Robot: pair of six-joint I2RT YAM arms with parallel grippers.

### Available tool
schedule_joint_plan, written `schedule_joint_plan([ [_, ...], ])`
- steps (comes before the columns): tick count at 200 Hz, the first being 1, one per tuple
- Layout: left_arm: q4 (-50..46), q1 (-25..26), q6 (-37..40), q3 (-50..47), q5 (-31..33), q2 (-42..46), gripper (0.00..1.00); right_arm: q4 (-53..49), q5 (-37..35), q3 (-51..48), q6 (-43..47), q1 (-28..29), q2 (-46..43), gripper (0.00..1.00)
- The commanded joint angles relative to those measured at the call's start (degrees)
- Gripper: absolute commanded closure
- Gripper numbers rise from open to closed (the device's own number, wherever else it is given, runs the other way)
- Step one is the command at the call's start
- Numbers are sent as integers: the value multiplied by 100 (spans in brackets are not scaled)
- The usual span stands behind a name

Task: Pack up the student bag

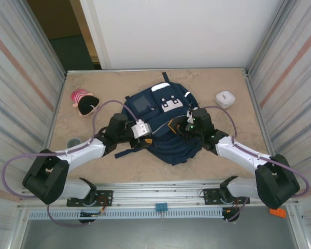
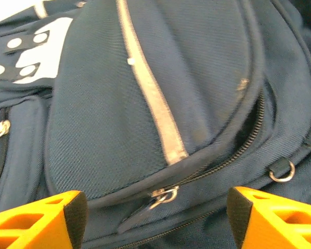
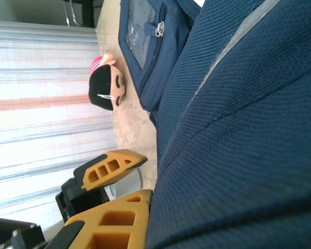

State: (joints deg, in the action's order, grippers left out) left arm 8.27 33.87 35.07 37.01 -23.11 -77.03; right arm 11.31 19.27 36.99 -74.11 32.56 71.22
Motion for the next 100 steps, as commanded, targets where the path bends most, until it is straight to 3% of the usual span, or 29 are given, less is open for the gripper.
schedule_joint_plan([
  [1,-893,-40,940,473,424,64,26,46,125,260,176,-13,32,95],
  [42,-1480,-549,1015,707,-241,-58,31,81,144,265,177,-11,62,95],
  [64,-2110,-517,1145,1098,-510,-409,37,85,139,287,177,1,78,95],
  [100,-1961,-456,903,1260,-676,-748,42,85,104,268,168,23,76,96],
])
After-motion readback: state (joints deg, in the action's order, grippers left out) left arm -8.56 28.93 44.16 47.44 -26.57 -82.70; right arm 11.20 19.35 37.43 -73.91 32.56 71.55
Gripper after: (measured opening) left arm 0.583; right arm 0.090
